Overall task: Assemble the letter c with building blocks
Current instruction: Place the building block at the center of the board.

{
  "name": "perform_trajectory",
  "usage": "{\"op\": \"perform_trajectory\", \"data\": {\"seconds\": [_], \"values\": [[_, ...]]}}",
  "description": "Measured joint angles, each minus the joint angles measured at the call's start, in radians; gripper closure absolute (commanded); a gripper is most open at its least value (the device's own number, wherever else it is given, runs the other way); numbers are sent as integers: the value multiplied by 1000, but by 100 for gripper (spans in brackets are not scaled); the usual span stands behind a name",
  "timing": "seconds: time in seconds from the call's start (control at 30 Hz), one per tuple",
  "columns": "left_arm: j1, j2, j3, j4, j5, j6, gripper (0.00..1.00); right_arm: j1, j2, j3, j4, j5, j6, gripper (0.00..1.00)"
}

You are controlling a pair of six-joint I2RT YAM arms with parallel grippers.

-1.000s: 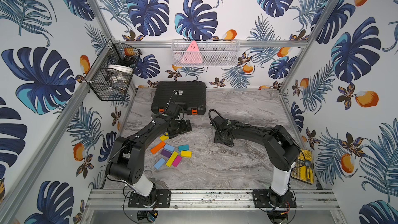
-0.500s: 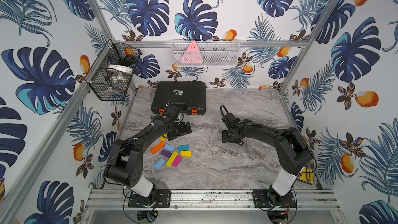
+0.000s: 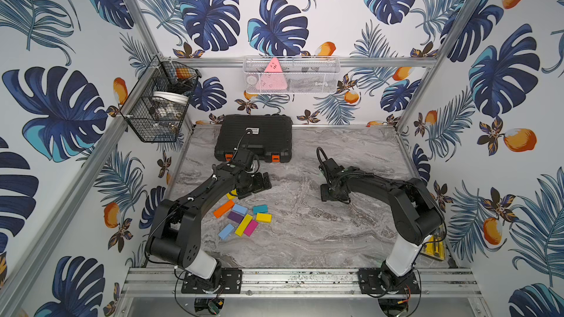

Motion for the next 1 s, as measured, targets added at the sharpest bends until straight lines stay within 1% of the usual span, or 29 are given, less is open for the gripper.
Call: {"op": "perform_trajectory", "data": {"seconds": [0.07,0.2,0.3,0.5,0.67,0.73,0.83,1.0], "values": [[0,-1,0,0,0,0,1,0,2,-4,2,-9,0,32],[0,-3,-4,-3,0,0,1,-5,2,-8,4,-10,0,21],[0,-5,-5,-3,0,0,1,-5,2,-10,7,-7,1,16],[0,-5,-5,-3,3,0,1,-5,-16,-18,2,-11,1,13],[11,5,16,-15,8,3,1,0,-105,-2,-14,-36,16,13],[33,15,29,-15,6,3,1,17,-132,14,-15,-53,27,13],[80,32,45,-11,11,3,1,83,-144,65,-29,-89,54,14],[163,61,52,3,34,2,1,218,-91,162,-26,-129,142,14]]}}
